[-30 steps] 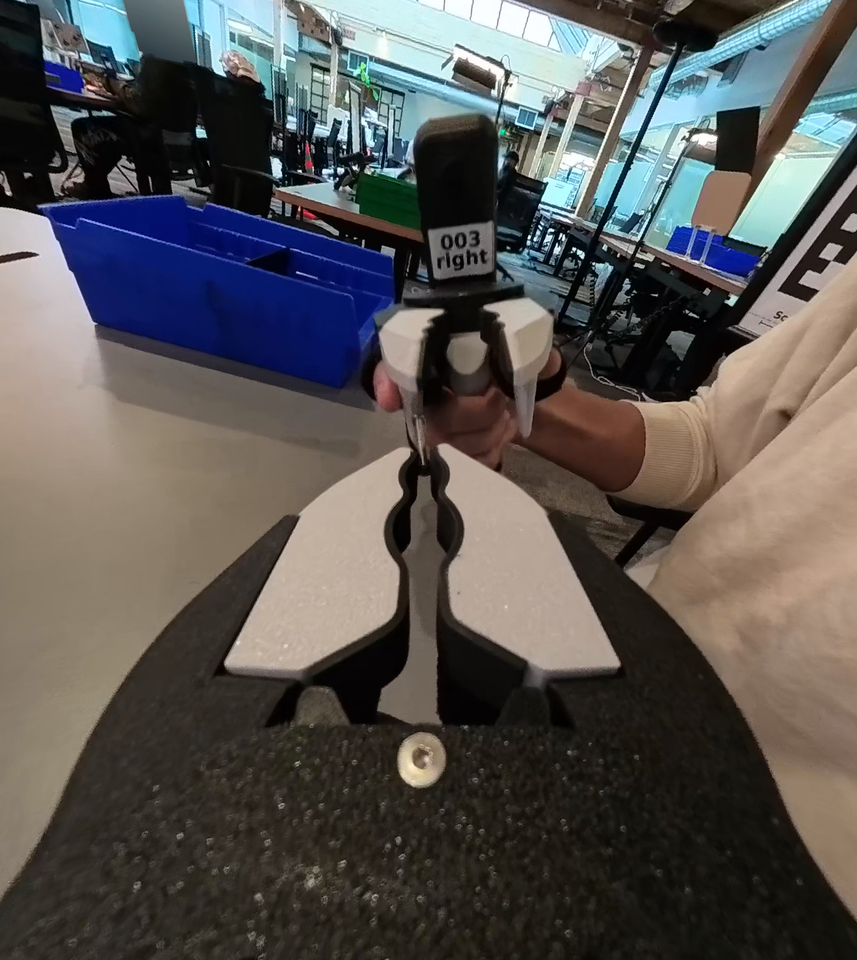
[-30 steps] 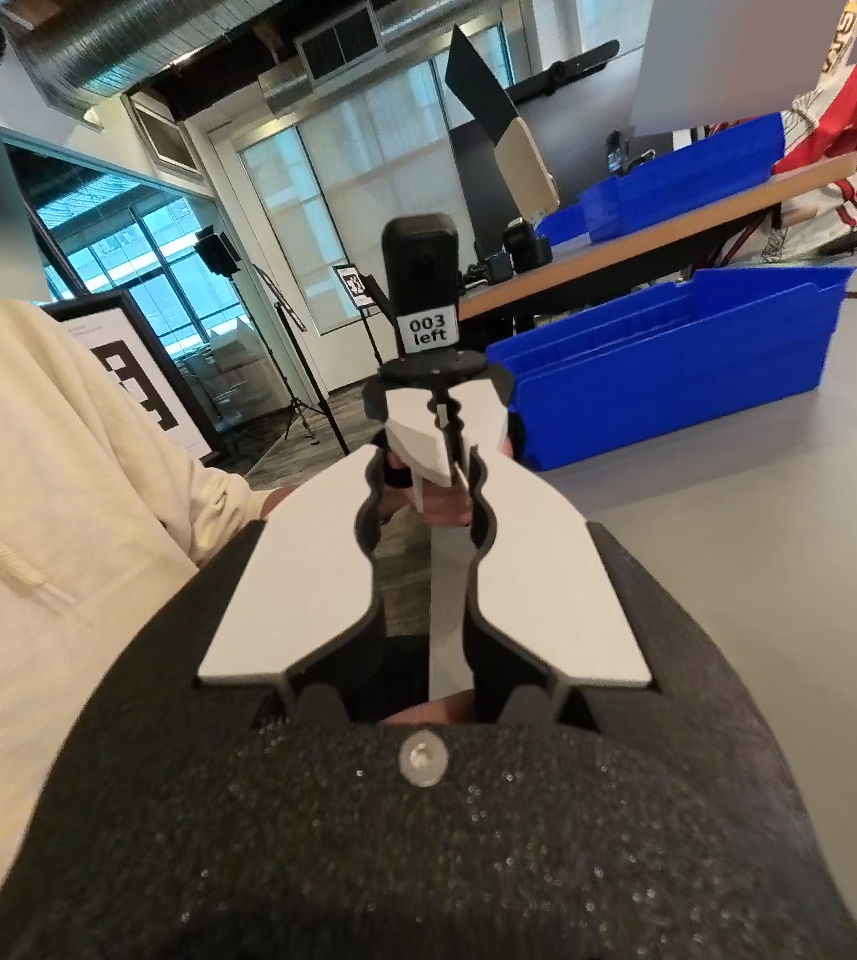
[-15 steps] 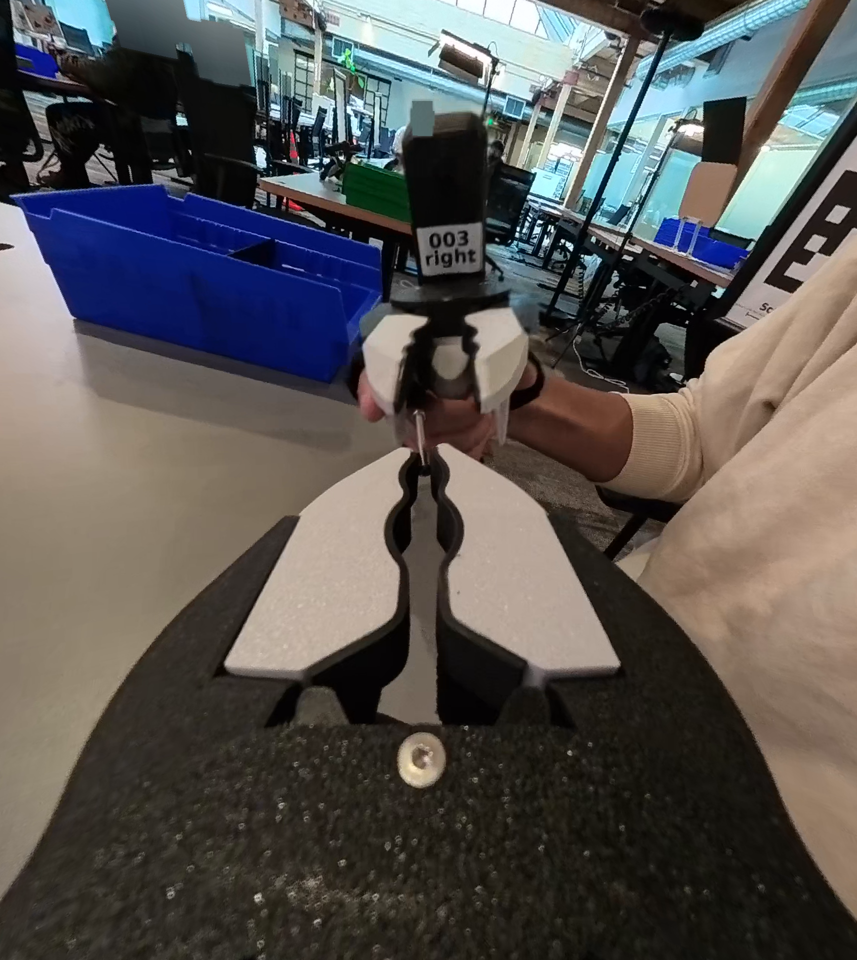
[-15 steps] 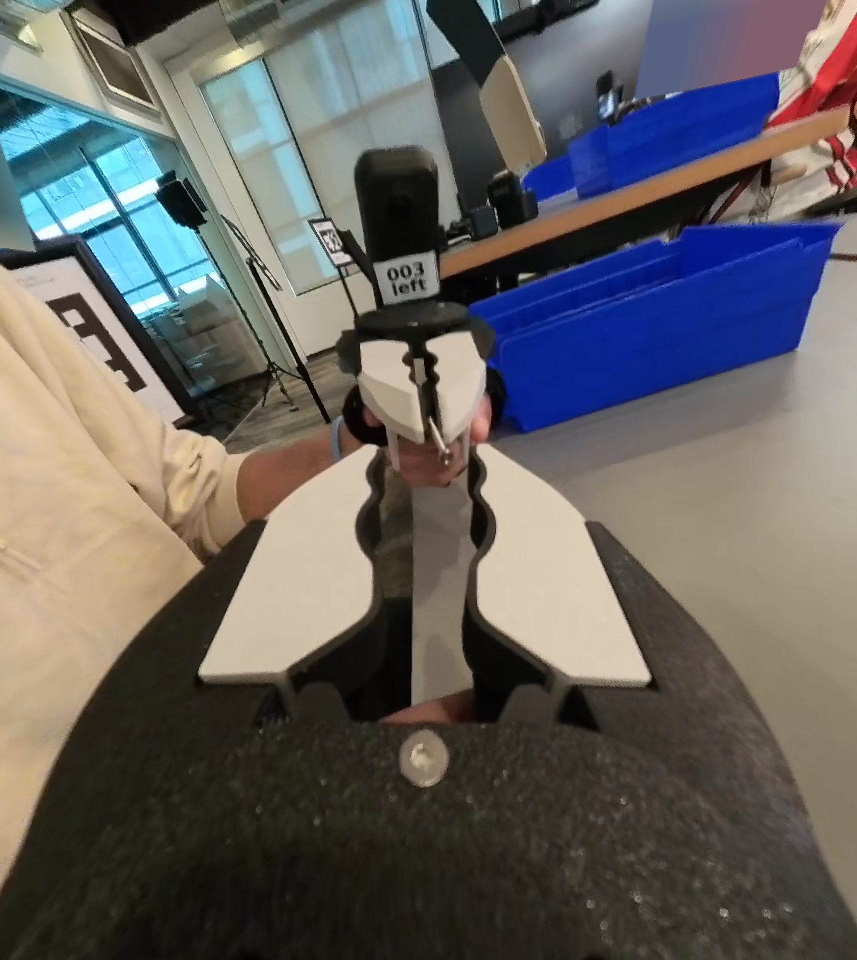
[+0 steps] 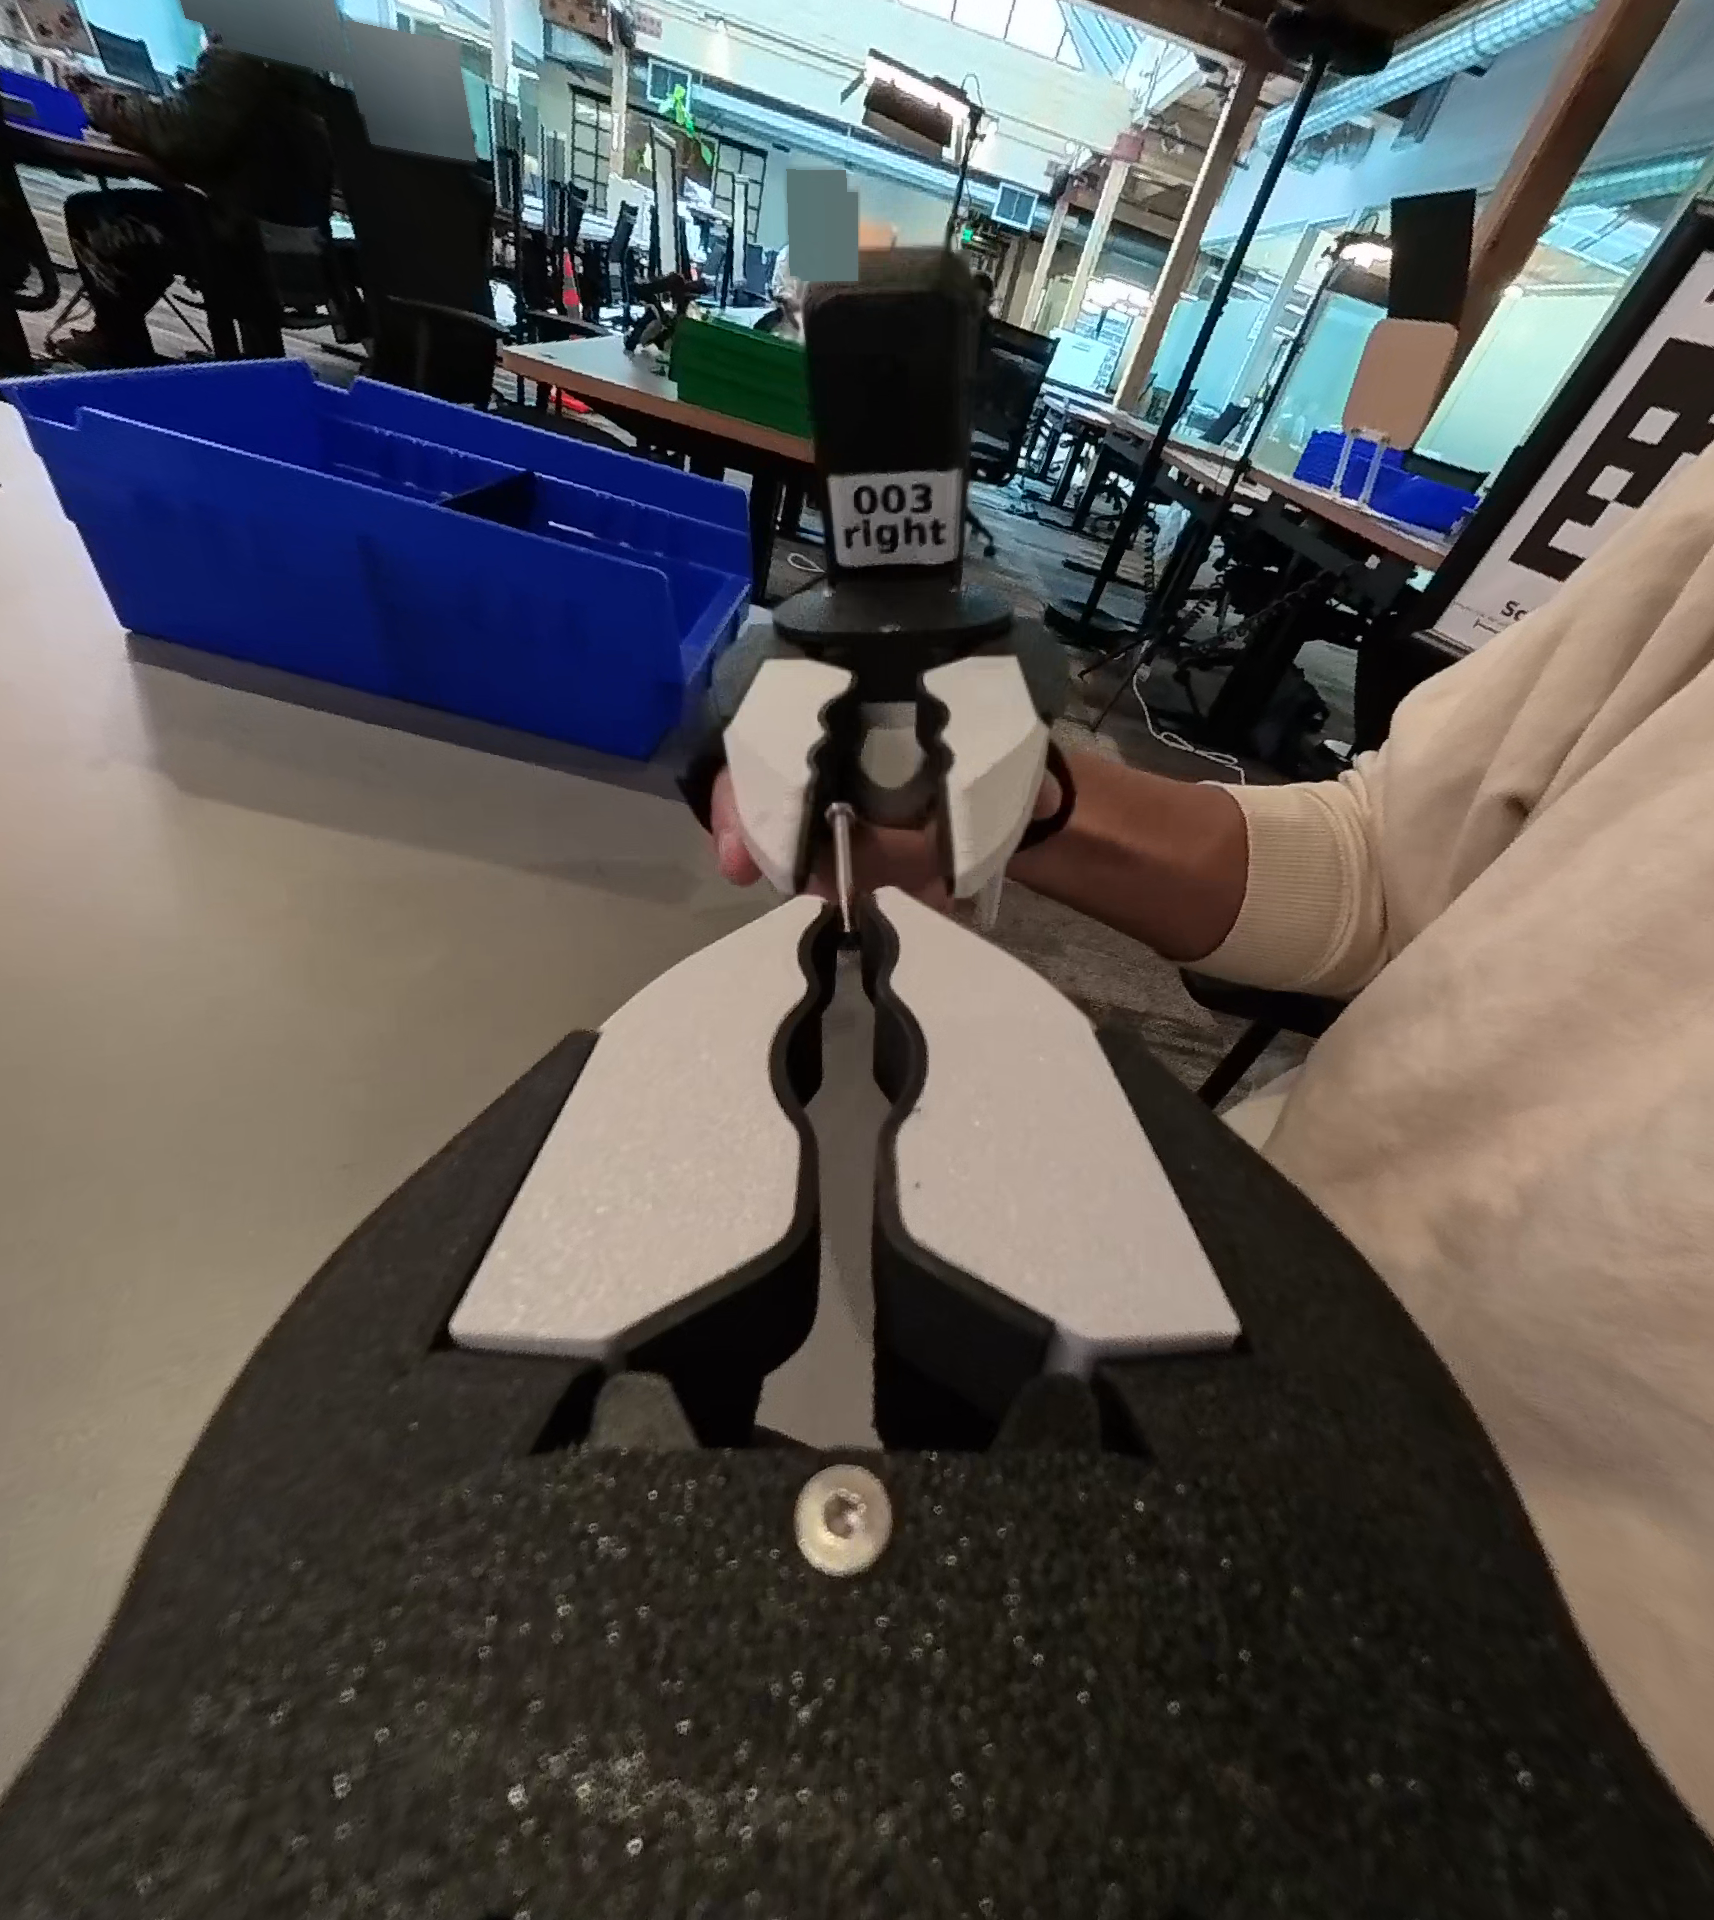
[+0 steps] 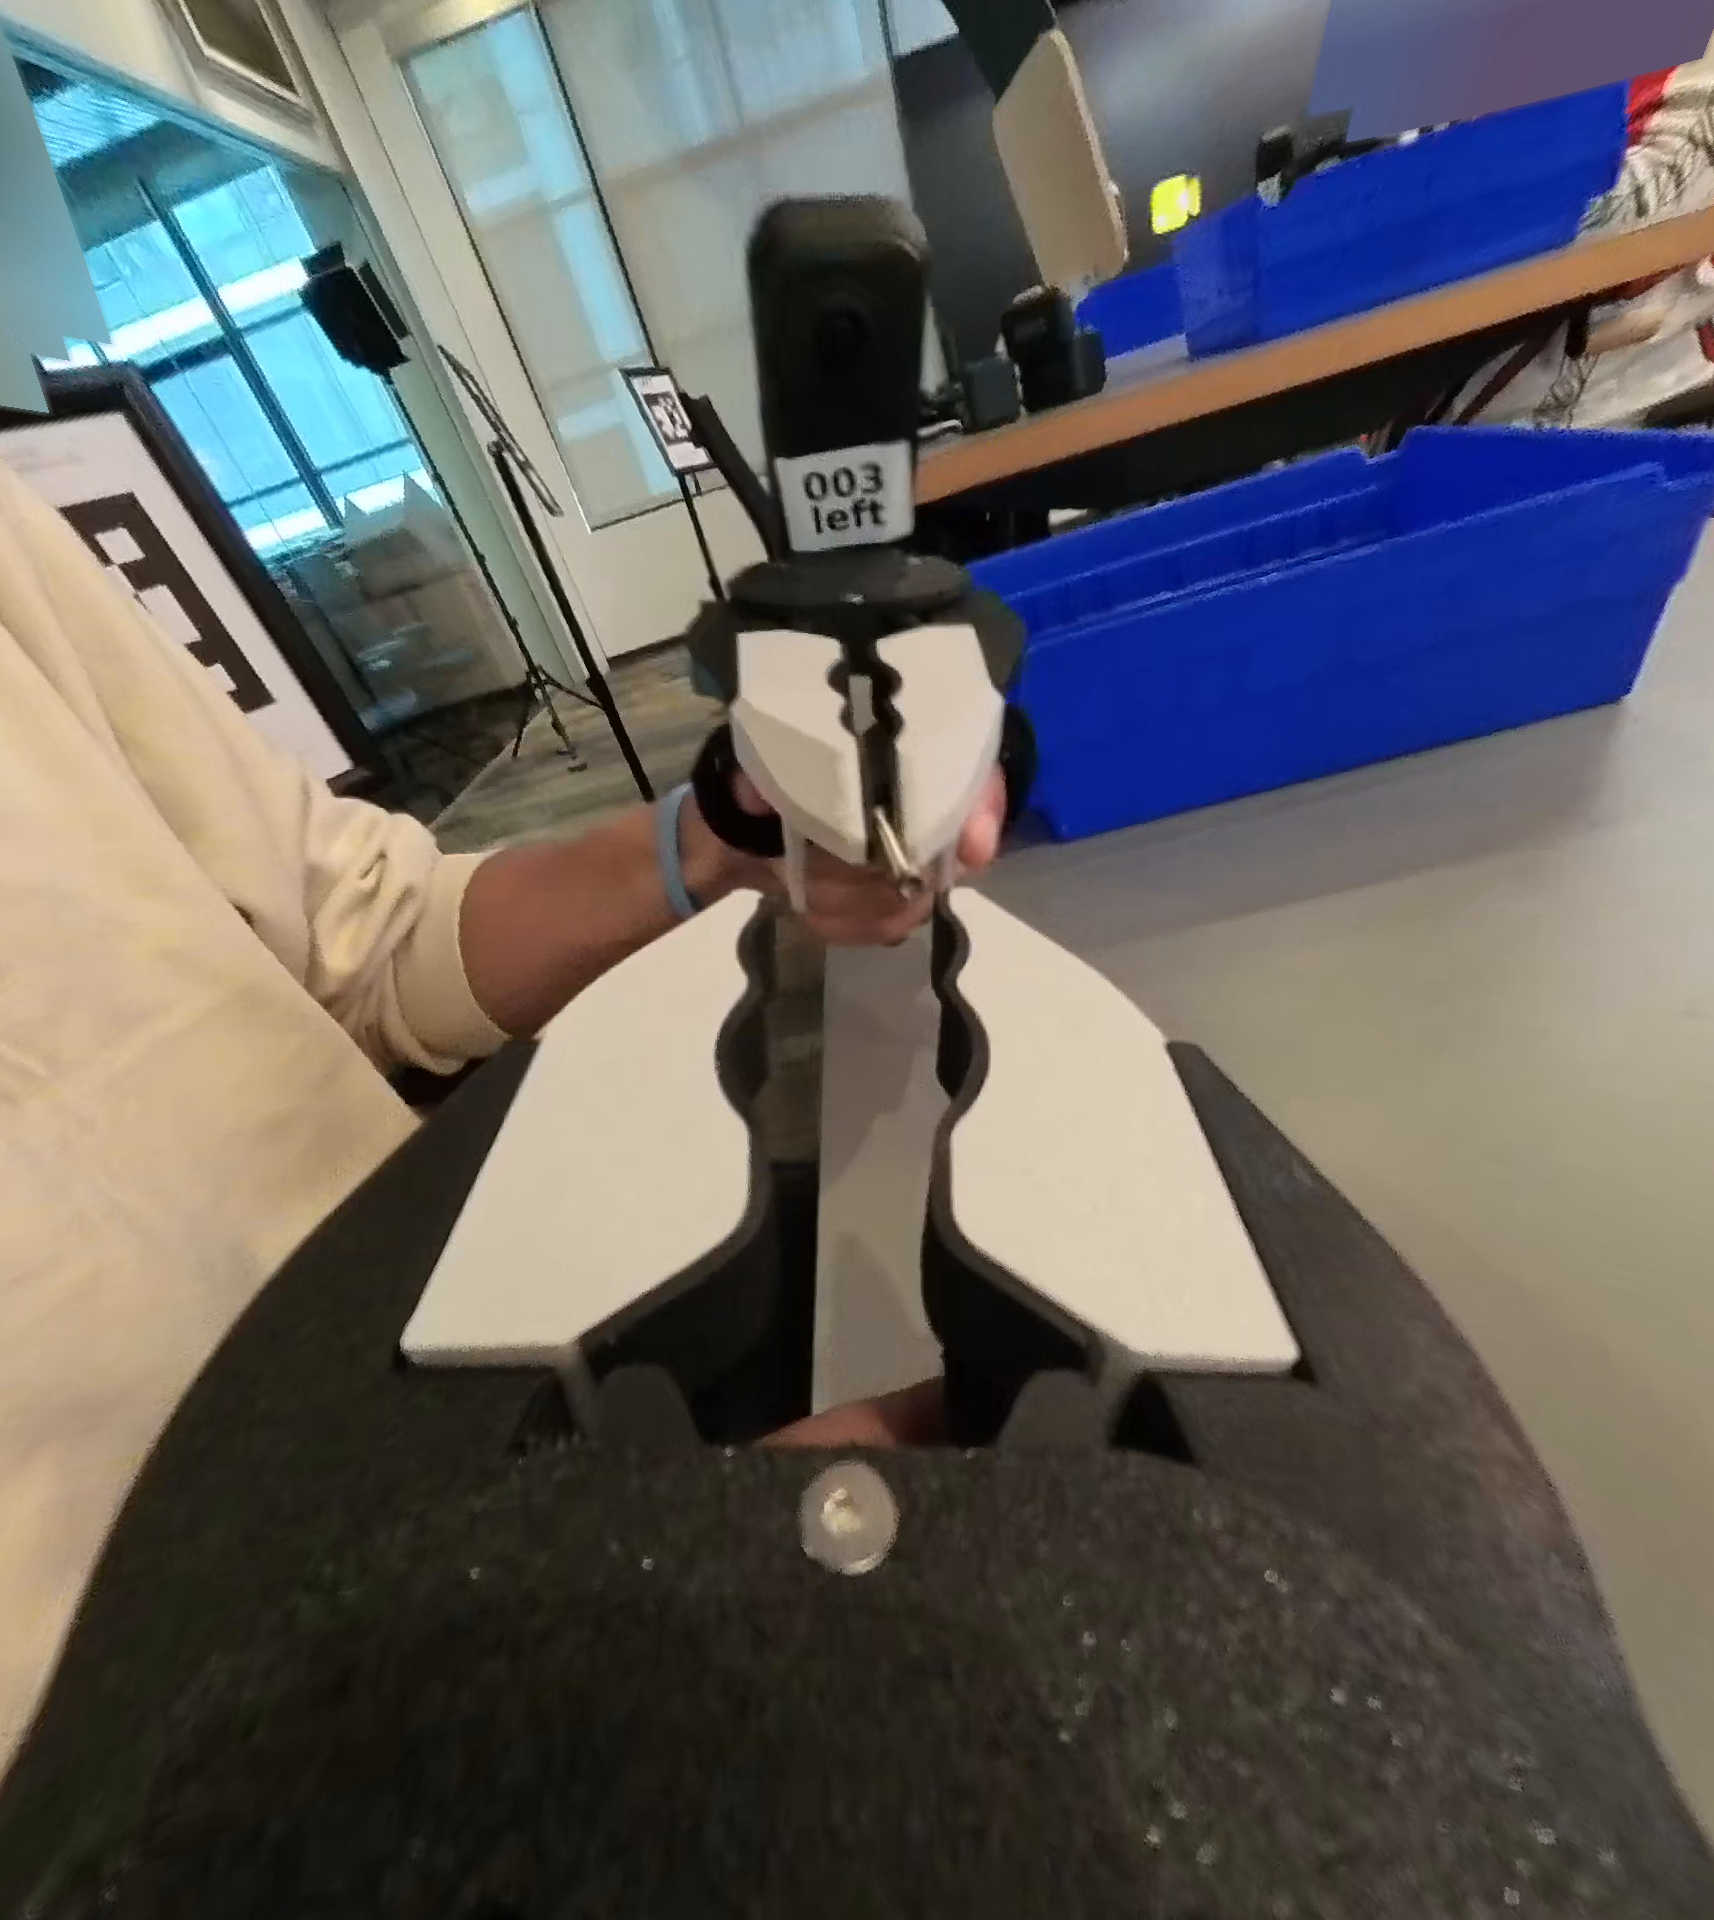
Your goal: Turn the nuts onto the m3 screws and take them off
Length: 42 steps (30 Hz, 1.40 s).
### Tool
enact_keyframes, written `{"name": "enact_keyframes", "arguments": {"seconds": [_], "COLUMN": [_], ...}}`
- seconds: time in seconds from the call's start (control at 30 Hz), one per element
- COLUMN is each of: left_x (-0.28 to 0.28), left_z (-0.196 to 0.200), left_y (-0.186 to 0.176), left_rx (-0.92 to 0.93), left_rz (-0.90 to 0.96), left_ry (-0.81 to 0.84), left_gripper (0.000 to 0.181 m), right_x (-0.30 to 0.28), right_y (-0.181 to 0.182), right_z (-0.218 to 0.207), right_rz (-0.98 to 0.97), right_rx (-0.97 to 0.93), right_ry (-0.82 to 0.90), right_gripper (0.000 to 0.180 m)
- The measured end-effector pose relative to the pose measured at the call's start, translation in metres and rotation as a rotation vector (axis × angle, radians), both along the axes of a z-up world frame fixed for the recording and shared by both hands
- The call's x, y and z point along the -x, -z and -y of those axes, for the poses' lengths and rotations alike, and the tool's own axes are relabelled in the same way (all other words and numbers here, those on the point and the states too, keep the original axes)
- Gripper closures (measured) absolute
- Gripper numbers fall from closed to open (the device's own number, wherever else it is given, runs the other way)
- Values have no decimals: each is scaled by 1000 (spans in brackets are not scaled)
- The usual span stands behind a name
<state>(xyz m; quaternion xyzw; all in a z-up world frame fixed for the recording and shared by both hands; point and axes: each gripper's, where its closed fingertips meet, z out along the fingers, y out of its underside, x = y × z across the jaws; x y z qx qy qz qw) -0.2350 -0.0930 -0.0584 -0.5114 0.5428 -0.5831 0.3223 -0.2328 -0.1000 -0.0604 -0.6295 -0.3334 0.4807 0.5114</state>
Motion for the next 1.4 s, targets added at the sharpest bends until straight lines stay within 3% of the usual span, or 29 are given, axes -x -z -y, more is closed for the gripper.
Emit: {"name": "enact_keyframes", "arguments": {"seconds": [0.17, 0.4, 0.63, 0.83, 0.93, 1.03, 1.17, 1.27, 1.4], "left_x": [-2, -1, -1, 0, 0, 1, 7, 25, 53], "left_z": [1, 0, -3, -5, -14, -35, -69, -90, -102], "left_y": [8, 5, 11, 7, 8, 12, 16, 39, 49], "left_rx": [-5, -3, -6, -12, -5, -5, -22, -38, -114], "left_rz": [-29, -17, -39, -21, -18, -21, -33, -107, -159], "left_ry": [6, 4, -8, -20, -61, -179, -466, -758, -1069], "left_gripper": [177, 177, 177, 177, 177, 177, 177, 177, 177], "right_x": [-2, -5, -5, -9, -29, -56, -103, -132, -145], "right_y": [-17, 5, -11, 14, 36, 51, 65, 73, 77], "right_z": [0, -2, -4, -14, -25, -29, -35, -33, -29], "right_rz": [-3, 70, 18, 87, 246, 451, 595, 569, 423], "right_rx": [-72, -23, -58, 40, 61, 3, -29, 80, 172], "right_ry": [26, 38, 45, 82, 218, 423, 821, 1051, 1143], "right_gripper": [152, 152, 153, 154, 152, 149, 145, 141, 141]}}
